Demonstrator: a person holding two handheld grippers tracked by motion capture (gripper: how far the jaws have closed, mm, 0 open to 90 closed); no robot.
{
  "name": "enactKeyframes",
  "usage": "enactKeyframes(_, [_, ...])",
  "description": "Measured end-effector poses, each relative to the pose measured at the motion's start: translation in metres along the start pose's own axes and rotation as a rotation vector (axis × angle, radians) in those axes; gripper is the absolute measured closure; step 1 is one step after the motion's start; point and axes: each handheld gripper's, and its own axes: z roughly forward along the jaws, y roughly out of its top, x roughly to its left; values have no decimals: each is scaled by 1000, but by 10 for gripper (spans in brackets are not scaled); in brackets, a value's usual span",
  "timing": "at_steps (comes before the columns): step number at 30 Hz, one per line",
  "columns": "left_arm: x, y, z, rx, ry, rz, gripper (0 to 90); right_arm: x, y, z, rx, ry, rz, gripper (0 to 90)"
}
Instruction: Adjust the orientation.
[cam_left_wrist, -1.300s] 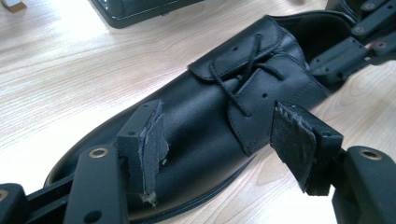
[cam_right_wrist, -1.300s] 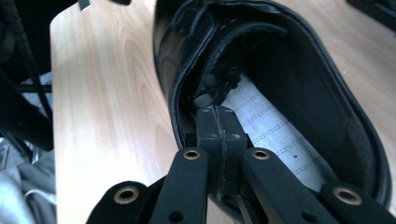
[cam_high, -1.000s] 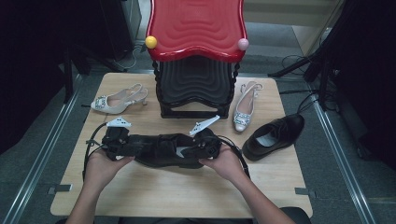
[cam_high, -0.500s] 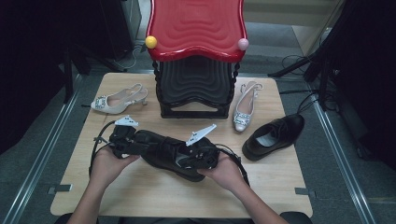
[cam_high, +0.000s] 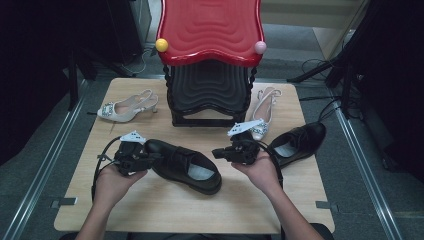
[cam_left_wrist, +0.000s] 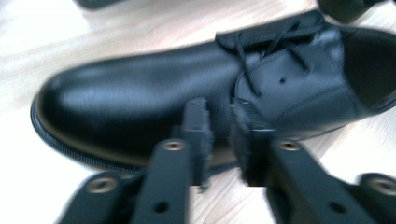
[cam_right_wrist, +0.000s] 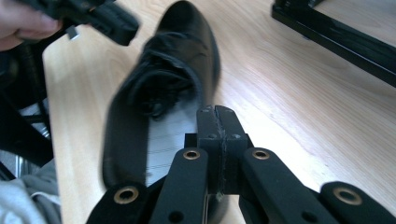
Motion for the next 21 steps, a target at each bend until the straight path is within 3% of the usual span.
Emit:
enactKeyframes(2, [0,-3,2,11,-7,-5,897,-4,0,6,12,3,11,900])
enactKeyframes(3, [-1,-8,8,40,-15,-15,898,-5,0,9,17,7,8,900])
enactKeyframes(7, [-4,-15,18,65,-7,-19,898,-7,-1,21,47,4,-4,900])
enactKeyframes(11, [-6,-17,21,50,2,-19,898,-3,-4,30,73,9,-6,900])
enactKeyframes(21, [-2,-13,29,43,-18,0,897,1,-8,29,70,0,-6,900])
